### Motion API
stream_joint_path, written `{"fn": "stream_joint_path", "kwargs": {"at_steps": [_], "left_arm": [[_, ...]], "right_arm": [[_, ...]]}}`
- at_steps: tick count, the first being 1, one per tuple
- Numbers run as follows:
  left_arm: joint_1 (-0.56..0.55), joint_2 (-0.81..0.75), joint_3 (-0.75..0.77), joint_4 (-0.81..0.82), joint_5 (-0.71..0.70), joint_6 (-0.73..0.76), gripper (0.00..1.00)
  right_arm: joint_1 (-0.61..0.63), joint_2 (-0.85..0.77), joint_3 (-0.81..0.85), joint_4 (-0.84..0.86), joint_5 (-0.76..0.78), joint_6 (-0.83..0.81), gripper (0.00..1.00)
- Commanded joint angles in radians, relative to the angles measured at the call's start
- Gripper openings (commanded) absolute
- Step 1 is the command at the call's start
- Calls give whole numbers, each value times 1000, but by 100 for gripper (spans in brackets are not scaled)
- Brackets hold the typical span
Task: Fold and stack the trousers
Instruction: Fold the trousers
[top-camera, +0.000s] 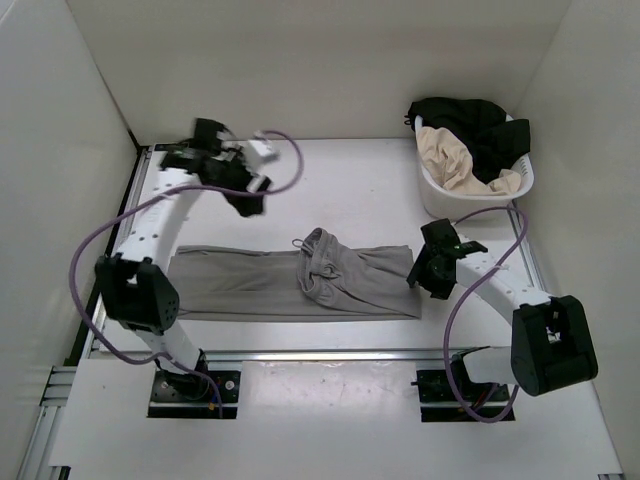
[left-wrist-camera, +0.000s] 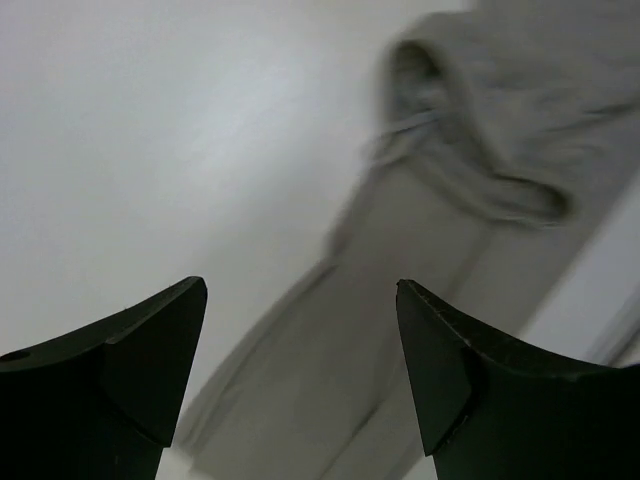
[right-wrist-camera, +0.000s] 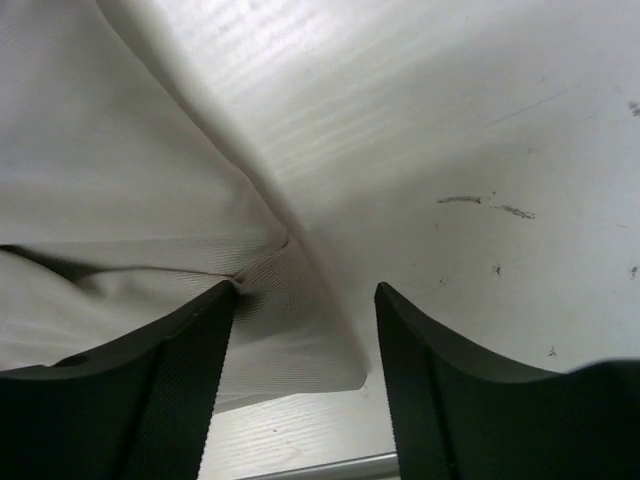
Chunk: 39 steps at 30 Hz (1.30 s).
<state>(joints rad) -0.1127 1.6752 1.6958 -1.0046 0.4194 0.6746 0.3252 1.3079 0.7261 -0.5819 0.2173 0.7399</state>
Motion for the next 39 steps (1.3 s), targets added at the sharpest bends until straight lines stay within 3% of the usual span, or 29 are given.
{"fn": "stream_joint_path", "kwargs": {"at_steps": [1,3,8,12,16,23,27,32,34,35,37,38,39], "left_arm": [[-194,84,-81,-102,257,-75,88],[-263,119,-91,-34,302,-144,84],[-452,242,-113,84,168,-257,77],[-463,274,-133,144,33,-337,77],[-472,316,-124,153,64,-356,77],[-515,316,-147,178,-89,-391,80],[-527,316,-176,157,-44,-391,80],[-539,340,-185,144,-143,-402,81],[-539,340,-185,144,-97,-402,73],[-539,340,-185,144,-84,-402,52],[-539,340,-164,135,-41,-389,27],[-539,340,-163,123,-31,-389,16],[-539,340,-148,112,-31,-389,14]], "right_arm": [[-12,17,-19,94,-110,-42,61],[-12,27,-19,94,-110,-42,56],[-32,27,-53,106,-110,-53,53],[-32,5,-73,106,-110,-53,53],[-32,-4,-73,106,-101,-53,53],[-32,-41,-73,60,-81,-71,53],[-32,-53,-63,39,-62,-71,53],[-32,-53,-63,21,-39,-62,58],[-32,-53,-73,30,-39,-62,59],[-32,-53,-85,30,-39,-53,59],[-32,-42,-94,40,-52,-42,59],[-32,-42,-94,50,-61,-42,58],[-32,-42,-105,50,-61,-42,58]]}}
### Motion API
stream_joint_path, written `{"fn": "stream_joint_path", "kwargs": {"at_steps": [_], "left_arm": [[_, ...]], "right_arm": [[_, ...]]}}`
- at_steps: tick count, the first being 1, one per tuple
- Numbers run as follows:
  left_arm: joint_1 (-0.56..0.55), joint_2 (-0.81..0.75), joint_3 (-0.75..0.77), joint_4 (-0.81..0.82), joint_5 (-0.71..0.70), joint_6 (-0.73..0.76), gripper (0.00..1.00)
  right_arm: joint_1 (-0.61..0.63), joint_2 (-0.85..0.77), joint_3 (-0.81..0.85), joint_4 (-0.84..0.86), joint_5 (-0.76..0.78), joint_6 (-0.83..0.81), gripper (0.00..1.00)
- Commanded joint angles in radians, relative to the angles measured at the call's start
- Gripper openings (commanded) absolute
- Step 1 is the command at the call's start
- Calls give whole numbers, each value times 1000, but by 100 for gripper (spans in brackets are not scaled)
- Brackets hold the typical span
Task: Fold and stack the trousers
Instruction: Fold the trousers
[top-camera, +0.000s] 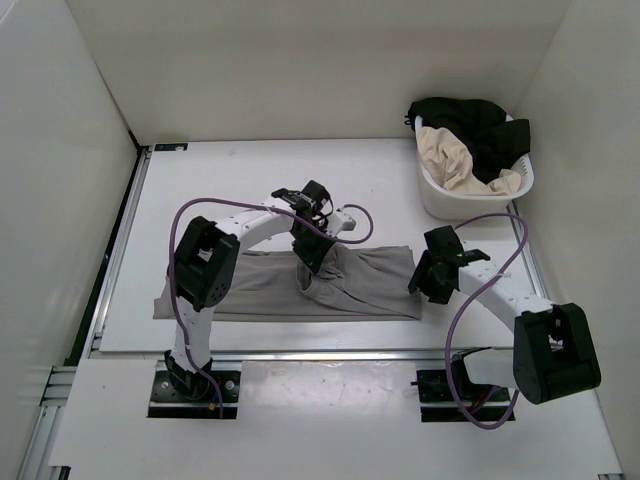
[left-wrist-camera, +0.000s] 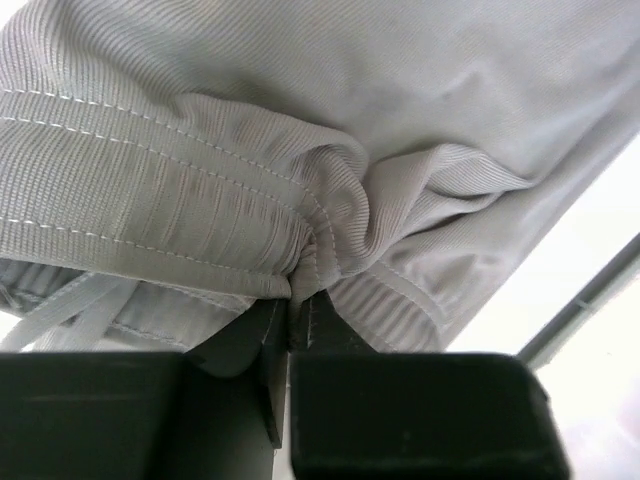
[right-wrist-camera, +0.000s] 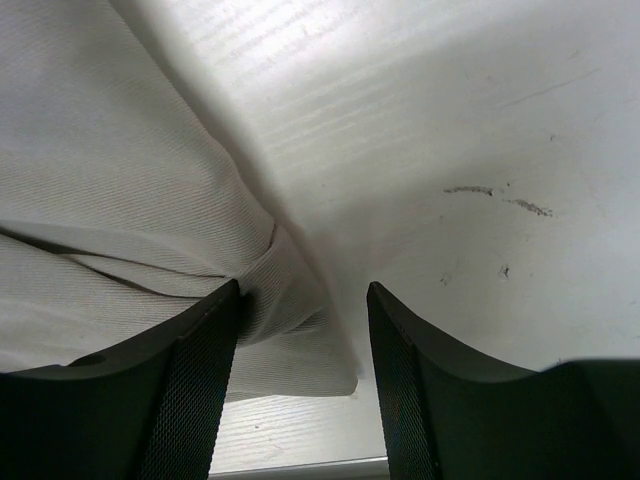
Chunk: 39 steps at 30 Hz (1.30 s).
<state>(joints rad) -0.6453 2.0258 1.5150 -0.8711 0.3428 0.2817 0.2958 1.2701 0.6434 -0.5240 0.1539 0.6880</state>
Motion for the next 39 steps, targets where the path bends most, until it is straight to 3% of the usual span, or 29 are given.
{"fn": "stream_joint_path", "kwargs": {"at_steps": [1,6,11,18,27,29,31,33,36,37,39], "left_arm": [[-7,-10,46,-22,76,17,14],[-7,-39,132,-115,128,66,14],[-7,-61,266,-398,194,166,14],[-7,-111,-21,-445,220,186,14],[22,-102,-101,-338,136,126,15],[22,-102,-101,-325,127,116,26],[22,-102,-130,-292,116,90,45],[33,-139,-141,-282,104,90,56],[53,-168,-162,-282,104,90,64],[79,-177,-162,-282,104,99,66],[98,-203,-182,-282,104,111,68]], "right_arm": [[-3,-5,-31,4,-8,10,58],[-3,-5,-31,13,-8,19,57],[-3,-5,-31,4,-8,10,57],[-3,-5,-41,4,-8,10,57],[-3,-5,-41,4,-8,1,61],[-3,-5,-31,4,-17,1,68],[-3,-5,-31,4,-17,1,68],[-3,-5,-31,4,-17,1,67],[-3,-5,18,13,-46,-10,60],[-3,-5,34,13,-47,-39,53],[-3,21,97,3,-47,-53,52]]}}
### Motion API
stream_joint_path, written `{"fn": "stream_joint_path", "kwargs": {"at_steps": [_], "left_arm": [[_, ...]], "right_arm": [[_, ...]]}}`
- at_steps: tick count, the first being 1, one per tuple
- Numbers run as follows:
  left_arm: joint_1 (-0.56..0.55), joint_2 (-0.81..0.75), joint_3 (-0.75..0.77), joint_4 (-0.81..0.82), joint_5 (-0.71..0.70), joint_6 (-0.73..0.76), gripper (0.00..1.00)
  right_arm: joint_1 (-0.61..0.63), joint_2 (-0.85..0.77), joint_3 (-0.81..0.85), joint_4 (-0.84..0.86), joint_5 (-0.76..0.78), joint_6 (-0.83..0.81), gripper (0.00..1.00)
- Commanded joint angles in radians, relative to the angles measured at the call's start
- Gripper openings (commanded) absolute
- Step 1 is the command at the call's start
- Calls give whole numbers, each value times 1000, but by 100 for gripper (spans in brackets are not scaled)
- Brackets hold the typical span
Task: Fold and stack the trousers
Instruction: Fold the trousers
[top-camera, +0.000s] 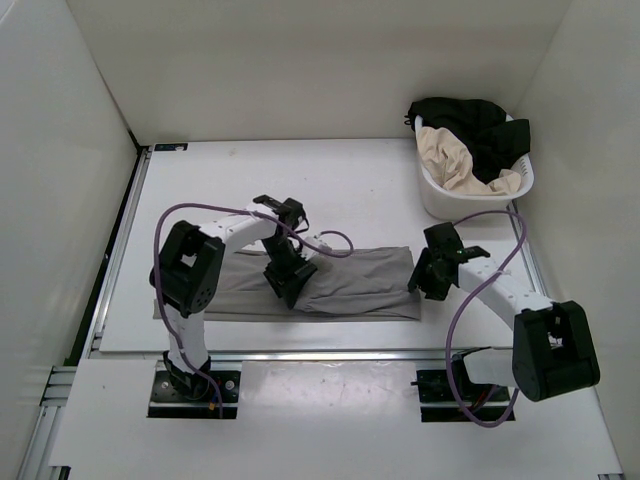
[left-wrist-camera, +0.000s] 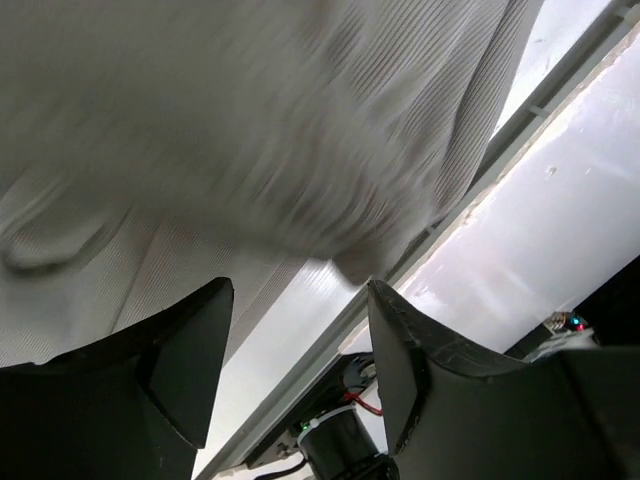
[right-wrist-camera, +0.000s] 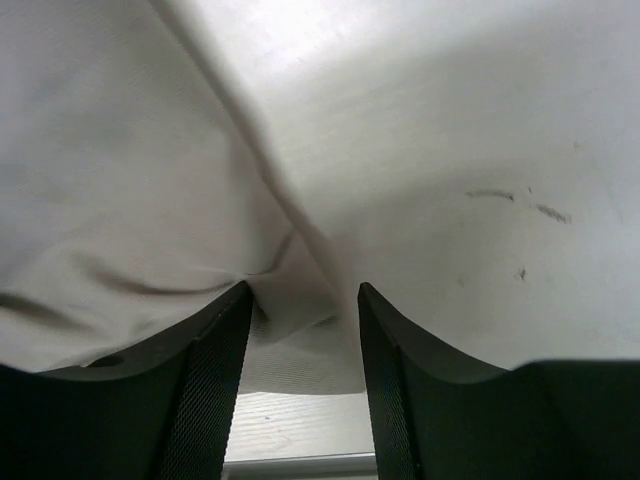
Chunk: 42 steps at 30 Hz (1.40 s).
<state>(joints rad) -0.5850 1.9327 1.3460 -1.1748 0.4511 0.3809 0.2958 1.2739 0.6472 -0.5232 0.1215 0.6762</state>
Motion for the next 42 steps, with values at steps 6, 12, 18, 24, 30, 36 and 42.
{"fn": "stream_joint_path", "kwargs": {"at_steps": [6,12,18,24,30,36,42], "left_arm": [[125,-152,19,-2,4,49,69],[324,-227,-14,32,-20,26,69],[606,-279,-88,93,-165,36,72],[726,-322,-133,145,-229,93,73],[694,-272,-173,197,-198,73,75],[594,-167,-160,210,-95,55,77],[556,-101,-208,259,-11,70,73]], "right_arm": [[-3,148,132,0,-45,-63,63],[-3,245,120,-7,-85,-30,35],[-30,265,158,-126,-25,-40,0],[-128,89,329,-332,191,-50,0],[-138,73,574,-540,345,-157,0],[-51,133,854,-695,386,-191,0],[250,306,1103,-810,415,-77,0]]}}
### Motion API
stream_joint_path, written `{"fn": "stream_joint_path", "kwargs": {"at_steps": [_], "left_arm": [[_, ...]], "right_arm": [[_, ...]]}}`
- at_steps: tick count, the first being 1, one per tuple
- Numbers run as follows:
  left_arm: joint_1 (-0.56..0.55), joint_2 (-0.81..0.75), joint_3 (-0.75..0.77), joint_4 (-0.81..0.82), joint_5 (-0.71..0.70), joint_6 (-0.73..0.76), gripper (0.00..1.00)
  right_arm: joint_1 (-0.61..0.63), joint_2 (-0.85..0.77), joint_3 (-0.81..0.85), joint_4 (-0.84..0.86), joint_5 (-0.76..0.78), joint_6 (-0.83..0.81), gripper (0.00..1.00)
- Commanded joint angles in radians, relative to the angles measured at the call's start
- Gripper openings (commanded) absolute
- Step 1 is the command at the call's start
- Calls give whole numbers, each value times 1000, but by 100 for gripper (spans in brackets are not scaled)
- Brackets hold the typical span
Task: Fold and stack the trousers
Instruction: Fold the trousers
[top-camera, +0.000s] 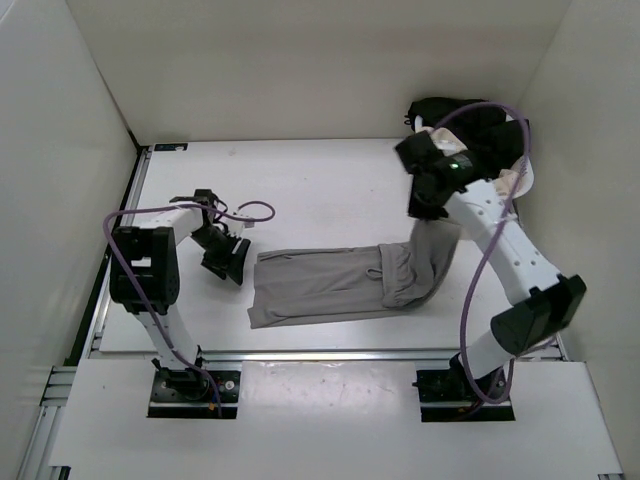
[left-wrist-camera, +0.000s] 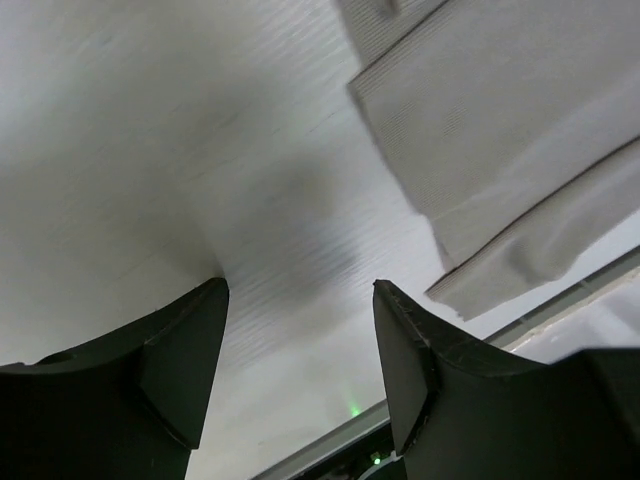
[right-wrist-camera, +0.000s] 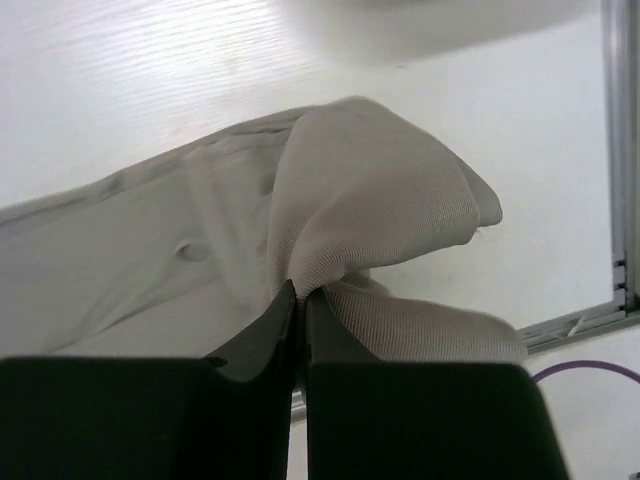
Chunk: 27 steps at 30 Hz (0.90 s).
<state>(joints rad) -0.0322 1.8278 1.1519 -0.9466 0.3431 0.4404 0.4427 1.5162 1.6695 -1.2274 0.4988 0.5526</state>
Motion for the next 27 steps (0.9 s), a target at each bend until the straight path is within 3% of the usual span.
{"fn": "stream_joint_path", "kwargs": {"at_steps": [1,4,8,9,11,17,24,27], "left_arm": [[-6,4,-14,31,121,11,71],[-38,31,-35,43,154,20,61],[-61,85,-21,95,183,9,37],[-61,96,-8,95,206,9,26],[-71,131,2,95,227,0,14],[-80,182,25,115,241,0,14],[-80,252,130,115,241,-2,14],[-80,274,166,124,220,-12,14]], "right_arm": [[166,105,135,-106,38,84,0],[261,180,196,-106,8,139,0],[370,291,312,-60,-31,161,0],[389,321,405,-60,-31,161,0],[438,403,498,-70,-31,161,0],[498,512,622,-13,-109,161,0],[544,574,576,97,-210,136,0],[565,642,640,76,-261,136,0]]}}
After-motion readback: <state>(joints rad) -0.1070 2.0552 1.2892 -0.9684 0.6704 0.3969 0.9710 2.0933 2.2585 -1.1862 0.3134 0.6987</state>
